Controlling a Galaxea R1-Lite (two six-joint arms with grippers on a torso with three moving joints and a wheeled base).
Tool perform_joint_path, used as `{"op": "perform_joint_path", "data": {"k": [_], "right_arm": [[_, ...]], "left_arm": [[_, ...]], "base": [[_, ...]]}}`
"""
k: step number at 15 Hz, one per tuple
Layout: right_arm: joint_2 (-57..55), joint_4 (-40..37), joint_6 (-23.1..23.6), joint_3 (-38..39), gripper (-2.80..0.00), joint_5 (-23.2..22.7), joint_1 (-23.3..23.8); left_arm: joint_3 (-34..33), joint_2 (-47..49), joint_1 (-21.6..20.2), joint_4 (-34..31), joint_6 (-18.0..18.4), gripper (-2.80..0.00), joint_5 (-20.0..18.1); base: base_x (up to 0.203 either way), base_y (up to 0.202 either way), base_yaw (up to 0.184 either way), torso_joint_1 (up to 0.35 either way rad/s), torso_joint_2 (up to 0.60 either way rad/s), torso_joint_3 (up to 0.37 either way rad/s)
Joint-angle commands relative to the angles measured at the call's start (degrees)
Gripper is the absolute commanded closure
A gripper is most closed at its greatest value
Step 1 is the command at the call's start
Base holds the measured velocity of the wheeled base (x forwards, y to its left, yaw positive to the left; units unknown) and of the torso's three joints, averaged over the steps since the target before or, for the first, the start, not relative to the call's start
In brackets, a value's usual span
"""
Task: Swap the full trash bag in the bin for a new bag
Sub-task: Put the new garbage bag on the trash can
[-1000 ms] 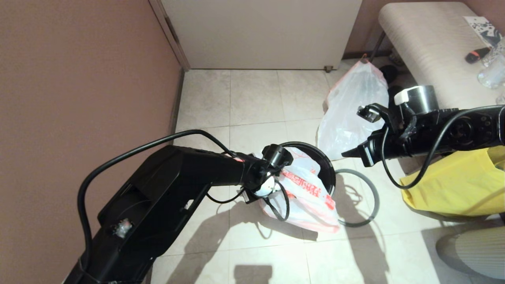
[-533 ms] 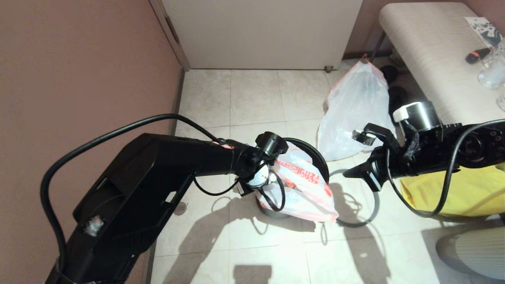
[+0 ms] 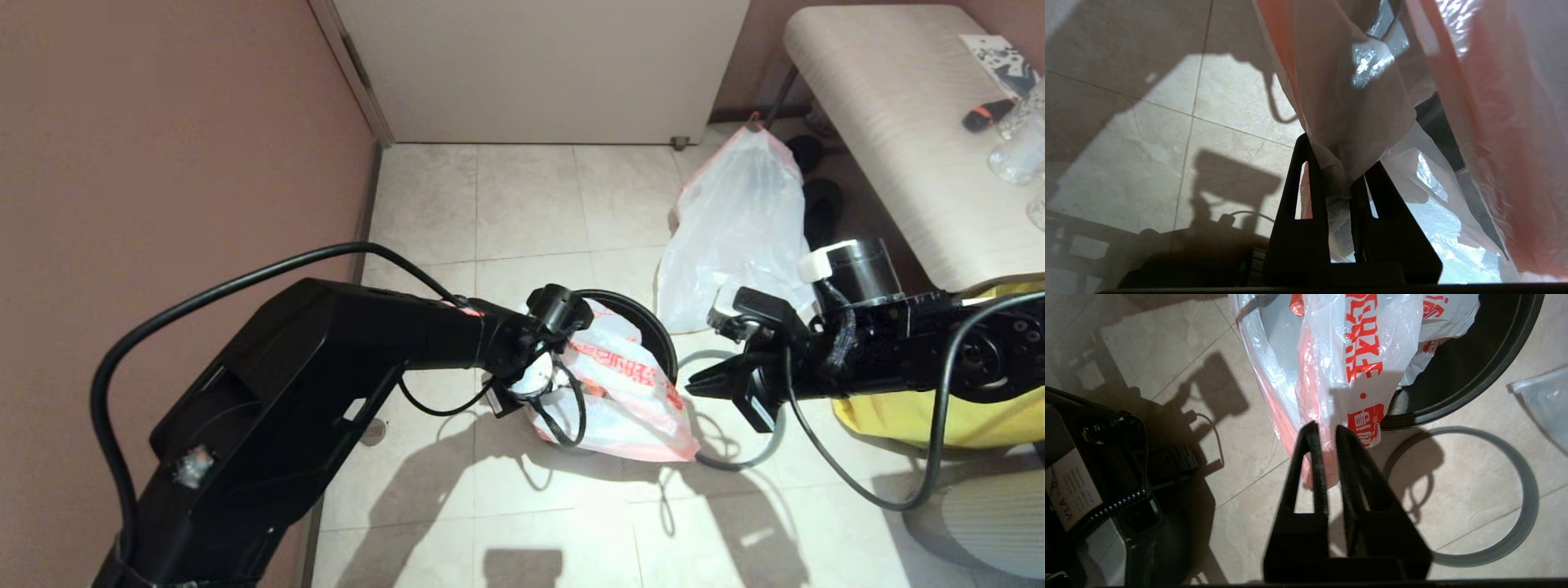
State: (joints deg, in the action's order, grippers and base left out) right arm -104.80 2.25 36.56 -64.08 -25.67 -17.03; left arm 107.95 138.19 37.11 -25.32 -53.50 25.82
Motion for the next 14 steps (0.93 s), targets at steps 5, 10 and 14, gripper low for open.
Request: {"op": "perform_joint_path", "data": {"k": [5,10,14], "right_arm": [[-5.81,1.08,8.99,1.42,-2.8,-17.63,11.82],[-7.75,1.13,16.47,4.92,-2.8,-12.55,10.71],[-10.16,5.87,17.01,6.13,-2.8,-8.52,8.34]], "left_arm": [[0.24,-1.23,-1.03,-0.08,-0.29,0.0,-3.32],[1.39,-1.47,-2.74,-0.26,-0.29,0.0,-3.76],[1.32,-2.56,-2.64,-0.5,-0.27,0.0,-6.69]], "base": [[0.0,0.0,0.0,0.0,0.0,0.0],[0.0,0.0,0.0,0.0,0.0,0.0],[0.0,0.0,0.0,0.0,0.0,0.0]]}}
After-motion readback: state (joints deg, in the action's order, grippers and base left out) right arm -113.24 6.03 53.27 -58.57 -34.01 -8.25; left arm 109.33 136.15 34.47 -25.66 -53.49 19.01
